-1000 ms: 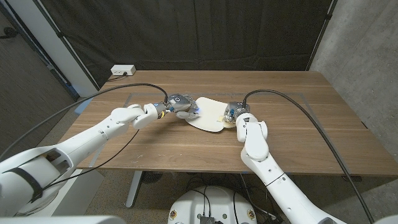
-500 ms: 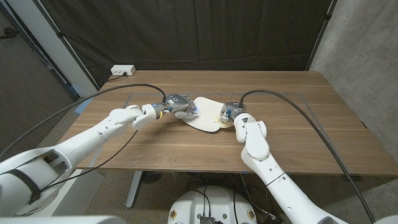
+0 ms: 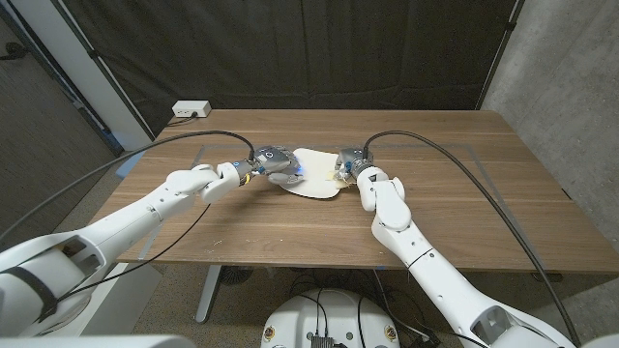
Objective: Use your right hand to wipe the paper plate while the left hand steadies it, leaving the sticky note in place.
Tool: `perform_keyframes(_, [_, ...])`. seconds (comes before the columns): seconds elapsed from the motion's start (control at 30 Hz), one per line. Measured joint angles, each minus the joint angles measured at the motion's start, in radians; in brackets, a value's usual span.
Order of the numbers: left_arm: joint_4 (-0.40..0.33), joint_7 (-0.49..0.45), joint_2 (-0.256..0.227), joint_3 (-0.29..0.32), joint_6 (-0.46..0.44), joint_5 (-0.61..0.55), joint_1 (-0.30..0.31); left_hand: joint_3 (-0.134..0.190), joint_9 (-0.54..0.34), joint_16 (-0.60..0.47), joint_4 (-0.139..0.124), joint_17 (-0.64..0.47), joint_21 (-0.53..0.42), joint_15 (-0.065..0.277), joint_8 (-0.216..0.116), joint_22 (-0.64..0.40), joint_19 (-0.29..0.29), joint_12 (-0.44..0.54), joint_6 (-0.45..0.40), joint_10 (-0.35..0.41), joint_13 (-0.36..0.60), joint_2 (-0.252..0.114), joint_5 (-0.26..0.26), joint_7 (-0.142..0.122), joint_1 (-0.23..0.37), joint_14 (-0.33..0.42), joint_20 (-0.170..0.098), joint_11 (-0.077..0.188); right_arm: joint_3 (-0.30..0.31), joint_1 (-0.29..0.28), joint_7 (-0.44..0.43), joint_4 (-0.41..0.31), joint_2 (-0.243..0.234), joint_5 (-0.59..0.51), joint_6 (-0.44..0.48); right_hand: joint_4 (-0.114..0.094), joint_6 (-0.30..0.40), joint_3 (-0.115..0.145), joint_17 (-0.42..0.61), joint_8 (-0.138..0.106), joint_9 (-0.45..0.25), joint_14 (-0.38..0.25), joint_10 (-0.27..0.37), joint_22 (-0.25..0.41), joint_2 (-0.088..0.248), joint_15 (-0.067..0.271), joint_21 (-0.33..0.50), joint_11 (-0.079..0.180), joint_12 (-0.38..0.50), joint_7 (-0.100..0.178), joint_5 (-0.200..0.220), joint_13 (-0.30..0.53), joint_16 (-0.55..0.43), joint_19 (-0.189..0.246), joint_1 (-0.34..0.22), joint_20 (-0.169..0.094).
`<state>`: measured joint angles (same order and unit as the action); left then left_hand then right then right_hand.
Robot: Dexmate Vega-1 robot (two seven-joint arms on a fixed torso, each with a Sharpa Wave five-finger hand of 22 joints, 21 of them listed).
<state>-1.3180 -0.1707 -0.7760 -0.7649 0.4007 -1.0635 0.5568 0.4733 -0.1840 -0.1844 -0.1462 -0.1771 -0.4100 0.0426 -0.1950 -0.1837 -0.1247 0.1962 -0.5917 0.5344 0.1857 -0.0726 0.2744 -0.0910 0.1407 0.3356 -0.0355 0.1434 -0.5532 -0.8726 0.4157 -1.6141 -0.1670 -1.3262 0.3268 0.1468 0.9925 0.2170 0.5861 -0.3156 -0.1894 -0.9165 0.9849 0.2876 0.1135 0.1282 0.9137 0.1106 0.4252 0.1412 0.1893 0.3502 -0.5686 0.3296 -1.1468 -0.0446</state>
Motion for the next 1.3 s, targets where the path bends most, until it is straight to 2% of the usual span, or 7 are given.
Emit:
perform_keyframes(0.2, [-0.004,-0.003,-0.003,0.001,0.0,0.004,0.005,0.0,0.0,0.0,0.0,0.0,0.0,0.0,0.0,0.0,0.0,0.0,0.004,0.0,0.0,0.0,0.0,-0.002,0.0,0.0,0.0,0.001,-0.016,0.06,-0.084,0.083,0.012,0.025,-0.048,0.0,0.009,0.0,0.005,0.003,0.002,0.0,0.0,-0.005,0.0,0.0,0.004,0.0,0.0,-0.002,0.0,0.0,0.0,-0.004,0.0,0.004])
perform_keyframes(0.27, [-0.005,-0.003,-0.003,0.002,0.0,0.004,0.006,0.0,0.0,0.0,0.0,0.0,0.0,0.0,0.0,0.0,0.0,0.0,0.005,0.002,0.0,0.0,0.0,-0.002,0.0,0.0,0.0,0.002,-0.02,0.077,-0.103,0.112,0.016,0.031,-0.059,0.0,0.03,0.0,0.005,0.008,0.002,0.0,0.0,-0.005,-0.006,0.0,0.007,0.0,0.0,-0.016,0.0,0.0,0.0,-0.004,-0.006,0.004])
perform_keyframes(0.3, [-0.005,-0.003,-0.004,0.002,0.0,0.005,0.007,0.0,0.0,0.0,0.0,0.0,0.0,0.0,0.001,0.0,0.0,0.0,0.005,-0.001,0.0,0.0,0.0,-0.001,0.0,0.0,0.0,0.005,-0.022,0.089,-0.121,0.127,0.019,0.038,-0.069,0.0,0.034,0.0,0.005,0.008,0.002,0.0,-0.03,-0.005,-0.009,0.0,0.007,0.031,-0.027,-0.019,0.0,-0.019,0.0,-0.004,-0.009,0.004])
perform_keyframes(0.33, [-0.007,-0.003,-0.003,0.001,0.002,0.005,0.008,0.0,0.0,0.0,0.0,0.0,0.0,0.0,0.002,0.0,0.0,-0.001,0.005,-0.004,-0.002,0.0,0.0,-0.001,0.0,0.0,0.0,0.013,-0.033,0.102,-0.139,0.153,0.026,0.046,-0.084,0.0,0.038,0.0,0.014,0.012,0.002,-0.002,-0.048,-0.005,-0.009,-0.001,0.008,0.049,-0.024,-0.014,0.0,-0.015,0.001,-0.004,-0.009,0.004])
perform_keyframes(0.4, [-0.008,-0.004,-0.004,0.001,0.002,0.005,0.009,0.0,0.0,0.0,0.0,0.0,0.0,0.0,0.002,0.0,0.0,-0.001,0.006,-0.004,-0.002,0.0,0.0,0.0,0.0,0.0,0.0,0.013,-0.037,0.118,-0.157,0.177,0.031,0.052,-0.096,0.0,0.038,0.0,0.004,0.012,0.002,-0.002,-0.057,-0.009,-0.009,-0.001,0.008,0.058,-0.014,-0.014,0.002,-0.006,0.006,-0.004,-0.009,0.004])
perform_keyframes(0.97, [-0.014,-0.001,-0.007,0.004,0.002,0.011,0.013,-0.004,0.0,0.0,-0.004,0.0,0.008,0.0,0.003,0.0,0.0,-0.004,0.021,-0.004,-0.002,0.008,0.0,-0.007,-0.008,0.0,0.0,0.013,-0.071,0.244,-0.349,0.38,0.067,0.078,-0.17,0.0,0.044,0.0,0.005,0.012,0.002,-0.002,-0.055,-0.014,-0.016,-0.001,0.019,0.062,-0.014,-0.009,0.004,-0.004,0.012,-0.004,-0.003,0.004])
perform_keyframes(1.3, [-0.018,0.002,-0.007,0.006,0.002,0.013,0.014,-0.009,0.001,0.0,0.0,0.0,0.008,0.0,0.005,0.0,0.0,-0.005,0.026,-0.003,-0.002,0.008,0.0,-0.009,-0.008,0.0,0.0,0.01,-0.085,0.284,-0.427,0.437,0.073,0.075,-0.2,0.0,0.048,0.0,0.01,0.012,0.002,-0.002,-0.051,-0.019,-0.022,-0.001,0.022,0.066,-0.015,-0.005,0.004,0.0,0.012,-0.004,-0.003,0.004])
